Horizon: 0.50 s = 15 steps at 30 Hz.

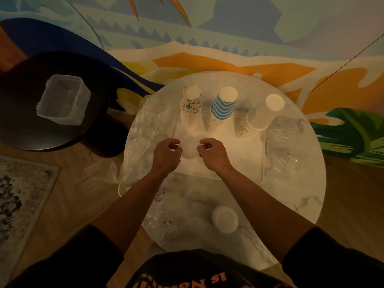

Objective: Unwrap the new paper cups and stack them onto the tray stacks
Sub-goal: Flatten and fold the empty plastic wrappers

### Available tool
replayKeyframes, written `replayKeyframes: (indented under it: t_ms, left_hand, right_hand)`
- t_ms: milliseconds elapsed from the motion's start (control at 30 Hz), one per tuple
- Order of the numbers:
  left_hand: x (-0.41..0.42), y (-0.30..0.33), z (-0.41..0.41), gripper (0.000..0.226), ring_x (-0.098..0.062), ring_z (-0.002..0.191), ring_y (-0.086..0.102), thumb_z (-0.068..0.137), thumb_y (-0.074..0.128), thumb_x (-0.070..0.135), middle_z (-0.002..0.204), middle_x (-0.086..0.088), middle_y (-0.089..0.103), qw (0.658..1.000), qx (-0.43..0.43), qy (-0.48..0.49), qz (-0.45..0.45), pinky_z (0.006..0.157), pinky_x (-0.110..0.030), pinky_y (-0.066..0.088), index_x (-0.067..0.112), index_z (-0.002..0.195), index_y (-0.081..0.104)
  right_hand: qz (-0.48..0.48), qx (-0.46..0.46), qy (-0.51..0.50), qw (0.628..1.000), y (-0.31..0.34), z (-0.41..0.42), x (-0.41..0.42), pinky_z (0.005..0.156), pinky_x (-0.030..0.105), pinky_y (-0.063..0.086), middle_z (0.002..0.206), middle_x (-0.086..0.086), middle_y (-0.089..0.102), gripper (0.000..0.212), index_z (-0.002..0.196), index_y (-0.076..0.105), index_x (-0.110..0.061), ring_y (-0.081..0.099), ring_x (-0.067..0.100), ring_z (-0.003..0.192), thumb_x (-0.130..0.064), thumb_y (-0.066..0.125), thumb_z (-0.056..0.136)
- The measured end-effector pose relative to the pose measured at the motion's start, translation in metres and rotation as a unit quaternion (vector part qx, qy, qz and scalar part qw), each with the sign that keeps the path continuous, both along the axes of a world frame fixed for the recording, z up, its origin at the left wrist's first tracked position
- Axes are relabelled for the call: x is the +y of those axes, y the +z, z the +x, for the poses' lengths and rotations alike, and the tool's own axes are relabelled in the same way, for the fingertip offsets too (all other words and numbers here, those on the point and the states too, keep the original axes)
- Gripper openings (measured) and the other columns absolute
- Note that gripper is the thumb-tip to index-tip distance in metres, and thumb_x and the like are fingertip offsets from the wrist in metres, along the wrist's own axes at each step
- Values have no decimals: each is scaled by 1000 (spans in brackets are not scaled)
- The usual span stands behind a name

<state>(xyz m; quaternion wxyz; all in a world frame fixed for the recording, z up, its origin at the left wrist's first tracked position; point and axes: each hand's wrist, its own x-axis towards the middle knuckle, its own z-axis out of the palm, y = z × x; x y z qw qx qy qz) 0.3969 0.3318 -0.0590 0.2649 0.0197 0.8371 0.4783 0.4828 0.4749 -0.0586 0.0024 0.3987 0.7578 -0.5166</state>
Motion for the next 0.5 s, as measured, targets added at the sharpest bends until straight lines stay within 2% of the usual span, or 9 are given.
replayKeyframes:
  t_ms: [133, 233, 367, 500]
  left_hand:
    - [-6, 0, -3, 19, -23, 83, 72, 86, 71, 23, 95, 3, 69, 1000, 16, -12, -5, 78, -50, 62, 33, 101, 65]
    - [-12, 3, 1, 19, -19, 88, 70, 88, 72, 25, 96, 8, 68, 999, 36, -18, -12, 81, -48, 61, 31, 104, 65]
    - [-21, 13, 14, 14, -17, 87, 70, 89, 72, 27, 95, 7, 70, 999, 35, -35, -6, 80, -46, 62, 29, 103, 68]
    - [-26, 29, 43, 14, -22, 78, 71, 92, 72, 25, 94, 1, 71, 996, 3, -86, 12, 65, -40, 63, 24, 105, 68]
  right_hand:
    - [0, 13, -4, 1000, 4, 3, 2, 89, 41, 56, 89, -6, 65, 24, 113, 68, -17, 70, 21, 88, -24, 71, 90]
    - [0, 27, -3, 1000, 9, 12, 7, 87, 39, 56, 89, -8, 65, 22, 111, 66, -20, 70, 21, 88, -26, 71, 91]
    - [3, 40, 17, 999, 17, 38, 19, 84, 37, 56, 94, -6, 67, 16, 107, 68, -24, 70, 21, 87, -26, 70, 91]
    - [-2, 31, 22, 999, 25, 77, 30, 79, 29, 55, 96, -4, 70, 18, 109, 71, -23, 71, 18, 84, -26, 69, 92]
